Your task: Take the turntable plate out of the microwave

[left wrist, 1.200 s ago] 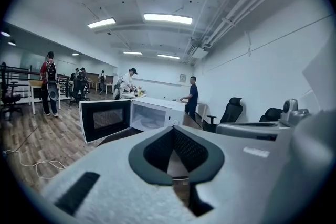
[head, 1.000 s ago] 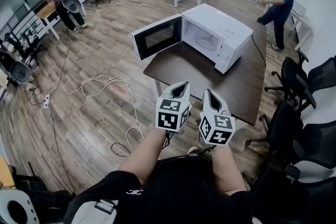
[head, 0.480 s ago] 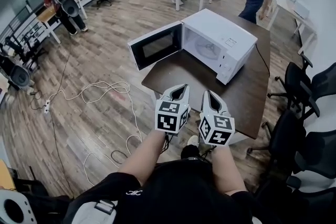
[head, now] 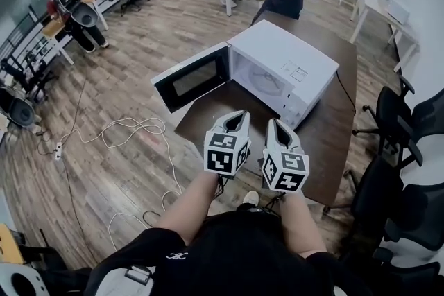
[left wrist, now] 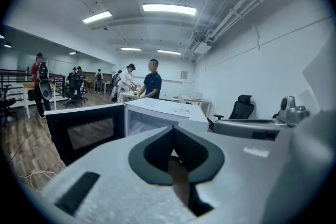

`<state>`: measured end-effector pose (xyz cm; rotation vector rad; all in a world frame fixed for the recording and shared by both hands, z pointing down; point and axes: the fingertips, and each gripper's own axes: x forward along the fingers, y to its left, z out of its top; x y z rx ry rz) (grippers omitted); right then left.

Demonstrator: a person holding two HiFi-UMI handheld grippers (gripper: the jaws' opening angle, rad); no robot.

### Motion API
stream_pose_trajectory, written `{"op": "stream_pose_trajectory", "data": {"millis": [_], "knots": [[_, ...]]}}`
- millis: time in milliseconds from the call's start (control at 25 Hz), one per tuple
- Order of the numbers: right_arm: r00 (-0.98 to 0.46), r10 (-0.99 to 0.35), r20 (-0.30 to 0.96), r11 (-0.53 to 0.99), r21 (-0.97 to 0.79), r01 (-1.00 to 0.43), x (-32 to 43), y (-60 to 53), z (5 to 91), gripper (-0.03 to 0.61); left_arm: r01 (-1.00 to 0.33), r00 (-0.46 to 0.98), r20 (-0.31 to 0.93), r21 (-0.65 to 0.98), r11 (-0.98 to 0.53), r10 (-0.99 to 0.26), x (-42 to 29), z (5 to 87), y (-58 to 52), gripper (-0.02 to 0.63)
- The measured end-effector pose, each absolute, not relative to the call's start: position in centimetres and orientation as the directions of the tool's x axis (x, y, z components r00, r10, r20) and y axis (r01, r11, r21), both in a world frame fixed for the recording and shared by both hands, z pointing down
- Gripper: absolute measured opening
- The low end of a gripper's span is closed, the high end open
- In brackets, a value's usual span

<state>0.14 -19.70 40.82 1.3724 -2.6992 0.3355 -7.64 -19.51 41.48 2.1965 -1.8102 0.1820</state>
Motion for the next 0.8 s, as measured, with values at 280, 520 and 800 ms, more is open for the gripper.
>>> {"op": "stream_pose_trajectory", "data": {"millis": [280, 520, 800], "knots": [[-0.612, -0.768, 0.189, 0.589, -0.166, -0.791, -0.1, -26.5, 40.9, 0.008, -0.981, 0.171, 0.302, 0.140, -0.134, -0.938, -8.0, 42.1, -26.0, 0.009], [-0.638, -0.743, 0.205, 0.612, -0.180, -0.770, -0.6, -30.7, 41.8, 0.009, -0.986, 0.138, 0.344, 0.136, -0.096, -0.929, -8.3, 43.2, -30.4, 0.009], [-0.666, -0.709, 0.234, 0.633, -0.206, -0.746, -0.8, -34.5, 44.0, 0.008, -0.985, 0.100, 0.412, 0.169, -0.032, -0.906, -8.7, 46.5, -34.1, 0.009]]}}
